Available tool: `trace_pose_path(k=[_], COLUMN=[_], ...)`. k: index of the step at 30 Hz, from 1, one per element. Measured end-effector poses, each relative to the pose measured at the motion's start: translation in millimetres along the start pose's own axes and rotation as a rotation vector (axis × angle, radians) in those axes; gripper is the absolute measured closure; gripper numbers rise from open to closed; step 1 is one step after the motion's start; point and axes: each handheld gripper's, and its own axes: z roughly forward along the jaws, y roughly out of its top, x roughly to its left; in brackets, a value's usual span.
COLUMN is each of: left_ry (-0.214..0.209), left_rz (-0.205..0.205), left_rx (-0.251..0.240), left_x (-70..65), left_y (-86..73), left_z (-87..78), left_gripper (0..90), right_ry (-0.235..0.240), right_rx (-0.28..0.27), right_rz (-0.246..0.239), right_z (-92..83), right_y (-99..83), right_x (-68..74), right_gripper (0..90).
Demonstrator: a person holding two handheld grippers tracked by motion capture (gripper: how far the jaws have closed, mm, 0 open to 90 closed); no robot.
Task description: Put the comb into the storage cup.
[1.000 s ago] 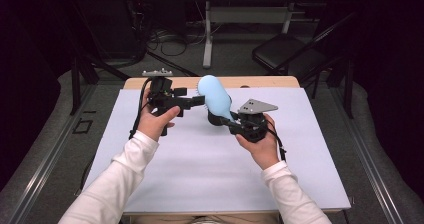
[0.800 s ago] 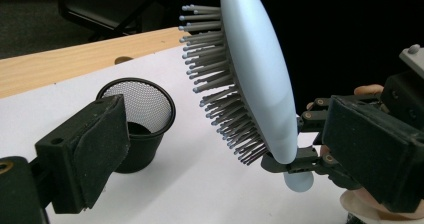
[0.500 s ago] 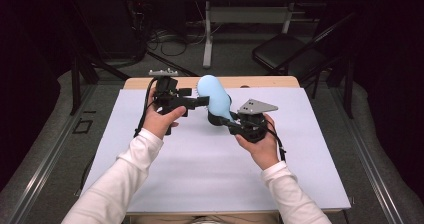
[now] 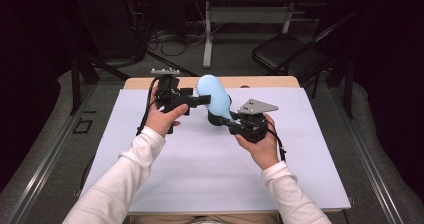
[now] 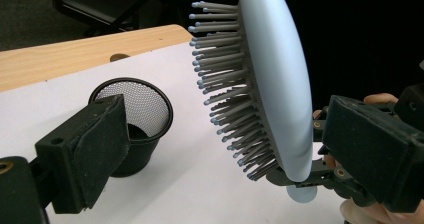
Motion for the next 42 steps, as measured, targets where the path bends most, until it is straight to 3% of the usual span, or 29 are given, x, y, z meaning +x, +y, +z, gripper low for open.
trace_pose_path(k=[42], left_ry=[-0.054], left_rz=[-0.036], left_rx=[0.026], left_x=[-6.6], left_y=[4.5], left_z=[21.9], left_gripper=[7.6], right_ry=[0.012], right_rx=[-0.003], right_rz=[-0.013], right_z=[1.6], right_y=[0.4], right_x=[5.6], right_gripper=[69.5])
